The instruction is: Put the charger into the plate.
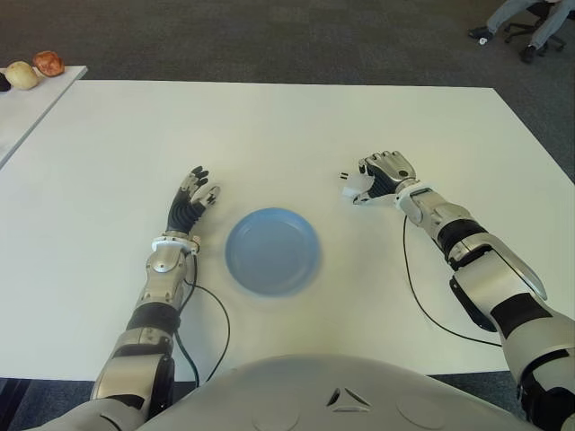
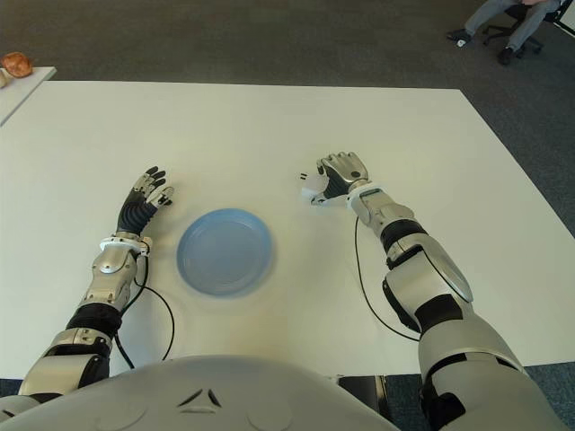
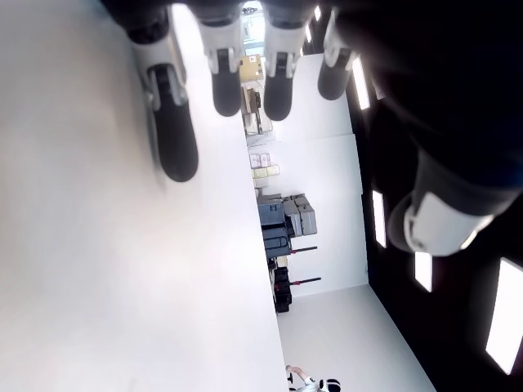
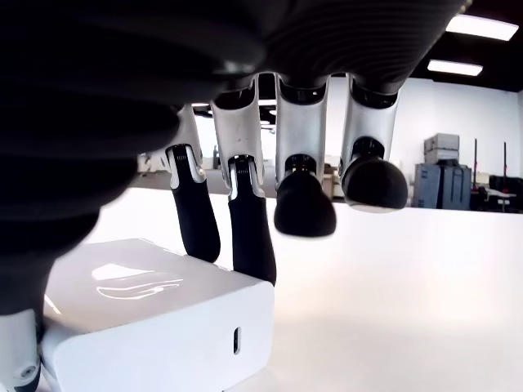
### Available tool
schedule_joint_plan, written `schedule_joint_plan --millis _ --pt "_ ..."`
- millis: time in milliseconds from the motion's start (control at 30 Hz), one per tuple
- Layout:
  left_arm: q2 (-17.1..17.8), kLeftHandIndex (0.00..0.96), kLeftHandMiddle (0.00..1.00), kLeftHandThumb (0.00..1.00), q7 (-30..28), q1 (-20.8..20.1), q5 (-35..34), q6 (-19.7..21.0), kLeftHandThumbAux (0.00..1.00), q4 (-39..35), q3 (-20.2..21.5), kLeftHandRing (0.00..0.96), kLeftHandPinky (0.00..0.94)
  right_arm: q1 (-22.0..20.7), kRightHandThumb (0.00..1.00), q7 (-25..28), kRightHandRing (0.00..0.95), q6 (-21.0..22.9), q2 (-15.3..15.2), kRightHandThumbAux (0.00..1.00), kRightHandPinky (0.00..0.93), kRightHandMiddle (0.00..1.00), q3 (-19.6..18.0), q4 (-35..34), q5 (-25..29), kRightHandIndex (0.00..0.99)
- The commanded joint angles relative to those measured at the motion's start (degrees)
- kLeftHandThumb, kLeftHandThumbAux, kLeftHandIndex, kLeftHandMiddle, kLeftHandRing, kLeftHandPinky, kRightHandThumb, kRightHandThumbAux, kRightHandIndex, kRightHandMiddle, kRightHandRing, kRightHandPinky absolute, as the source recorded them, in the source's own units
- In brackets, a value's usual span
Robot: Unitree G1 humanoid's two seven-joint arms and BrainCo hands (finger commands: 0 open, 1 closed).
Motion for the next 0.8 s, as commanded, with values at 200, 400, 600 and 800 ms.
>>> schedule_joint_plan --millis 200,400,600,800 --pt "-1.3 0.047 0.117 0.000 -1.8 4.1 -0.9 3.4 0.596 5.4 0.1 0.103 0.096 0.0 0.741 2.2 0.857 0.7 0.0 0.708 0.818 0.875 -0.1 0.4 0.4 0.441" --pt "-1.5 0.043 0.121 0.000 -2.0 4.0 -1.3 2.3 0.594 5.8 0.1 0.103 0.090 -0.3 0.741 3.1 0.856 0.4 -0.4 0.708 0.811 0.875 -0.6 0.1 0.7 0.441" --pt "-1.5 0.049 0.127 0.000 -1.9 3.9 -1.4 1.1 0.582 6.6 0.1 0.105 0.085 -0.4 0.741 3.6 0.863 0.2 -0.5 0.709 0.836 0.881 -0.8 -0.1 0.7 0.441" --pt "-1.4 0.044 0.125 0.000 -1.9 3.7 -1.3 0.9 0.575 7.1 0.1 0.099 0.075 -0.5 0.741 3.7 0.869 0.4 -0.5 0.709 0.851 0.885 -0.6 -0.2 0.4 0.441"
